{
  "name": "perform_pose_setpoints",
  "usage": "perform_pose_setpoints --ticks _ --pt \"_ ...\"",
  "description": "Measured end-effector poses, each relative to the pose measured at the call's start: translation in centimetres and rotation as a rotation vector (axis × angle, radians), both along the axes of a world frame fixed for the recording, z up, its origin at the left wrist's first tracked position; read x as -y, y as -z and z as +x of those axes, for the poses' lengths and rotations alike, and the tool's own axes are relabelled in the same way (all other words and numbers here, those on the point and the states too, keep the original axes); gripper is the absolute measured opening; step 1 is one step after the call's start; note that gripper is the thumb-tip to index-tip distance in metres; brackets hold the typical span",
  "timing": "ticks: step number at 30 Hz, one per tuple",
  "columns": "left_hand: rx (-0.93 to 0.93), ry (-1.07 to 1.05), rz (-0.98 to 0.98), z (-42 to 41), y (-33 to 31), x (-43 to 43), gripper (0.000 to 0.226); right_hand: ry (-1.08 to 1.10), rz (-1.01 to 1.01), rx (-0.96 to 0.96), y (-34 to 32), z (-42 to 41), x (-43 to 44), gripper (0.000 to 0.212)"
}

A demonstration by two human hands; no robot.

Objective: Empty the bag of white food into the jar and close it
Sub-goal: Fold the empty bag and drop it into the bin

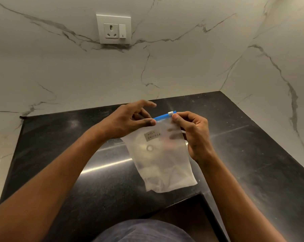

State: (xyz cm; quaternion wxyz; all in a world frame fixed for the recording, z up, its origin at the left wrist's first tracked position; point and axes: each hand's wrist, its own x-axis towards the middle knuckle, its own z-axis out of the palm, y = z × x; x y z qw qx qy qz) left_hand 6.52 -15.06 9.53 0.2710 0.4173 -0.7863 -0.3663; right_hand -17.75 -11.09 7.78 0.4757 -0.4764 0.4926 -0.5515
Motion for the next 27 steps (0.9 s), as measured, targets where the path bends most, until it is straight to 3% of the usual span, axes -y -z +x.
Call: perform_pose_setpoints --ticks 3,6,9,17,27 --pt "-0.012 0.022 -0.043 -1.6 -1.0 -0.3 0.063 -0.058 0.006 0.01 0.1 0.5 -0.3 0.008" --pt "-0.044 0.03 -0.169 -3.1 -1.6 -0.4 0.033 -0.092 0.034 0.065 0.1 1.1 -0.5 0.009" --pt "-0.031 -0.003 -0.151 -3.7 -1.9 -0.3 0.019 -0.067 0.068 0.107 0.2 1.6 -0.5 0.012" --pt "0.043 -0.095 0.006 -2.0 -2.0 -0.7 0.017 0.041 0.073 0.183 0.2 1.0 0.0 0.011" --pt "-0.045 -0.196 0.112 2.8 -0.7 -1.4 0.018 0.071 0.096 0.223 -0.4 -1.1 1.4 0.009"
